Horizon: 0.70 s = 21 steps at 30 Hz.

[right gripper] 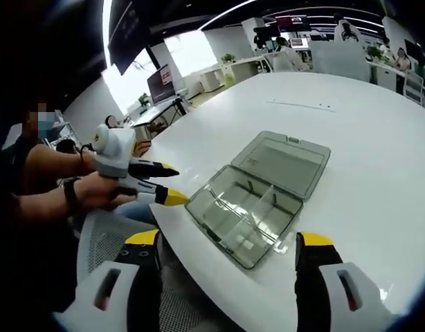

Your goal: Insert the divider into the dual guide fixture by aligning both edges with the guide slots and pushing it downward to the bottom, including one-sided entry, uneven engagement, binding, and posture correction.

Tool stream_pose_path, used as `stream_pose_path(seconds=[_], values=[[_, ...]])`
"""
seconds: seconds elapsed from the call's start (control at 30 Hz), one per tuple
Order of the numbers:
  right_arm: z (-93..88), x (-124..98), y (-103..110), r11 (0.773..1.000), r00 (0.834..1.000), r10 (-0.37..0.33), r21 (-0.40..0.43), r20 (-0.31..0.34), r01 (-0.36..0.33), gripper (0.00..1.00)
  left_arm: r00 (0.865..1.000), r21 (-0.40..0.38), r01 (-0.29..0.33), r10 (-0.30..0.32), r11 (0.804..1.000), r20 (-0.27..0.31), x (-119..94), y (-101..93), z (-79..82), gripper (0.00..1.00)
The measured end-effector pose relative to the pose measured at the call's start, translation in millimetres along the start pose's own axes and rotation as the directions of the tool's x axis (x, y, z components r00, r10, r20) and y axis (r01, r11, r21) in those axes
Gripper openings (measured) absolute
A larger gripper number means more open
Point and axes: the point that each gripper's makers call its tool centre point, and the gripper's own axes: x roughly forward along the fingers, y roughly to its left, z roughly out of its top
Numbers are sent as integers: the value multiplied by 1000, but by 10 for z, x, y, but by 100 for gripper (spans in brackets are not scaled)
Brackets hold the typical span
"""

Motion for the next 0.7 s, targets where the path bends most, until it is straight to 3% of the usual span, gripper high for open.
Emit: stream_pose_path(seconds=[0.2, 0.7], values=[[-34, 4, -3, 1000, 1000, 2, 8, -4, -2, 76, 1000, -16, 27, -27, 999, 1, 29, -43, -7, 47], [-22, 20, 3, 1000, 1000, 14, 18, -5, -14, 75, 998, -35, 51, -53, 998, -46, 114, -80, -92, 43]])
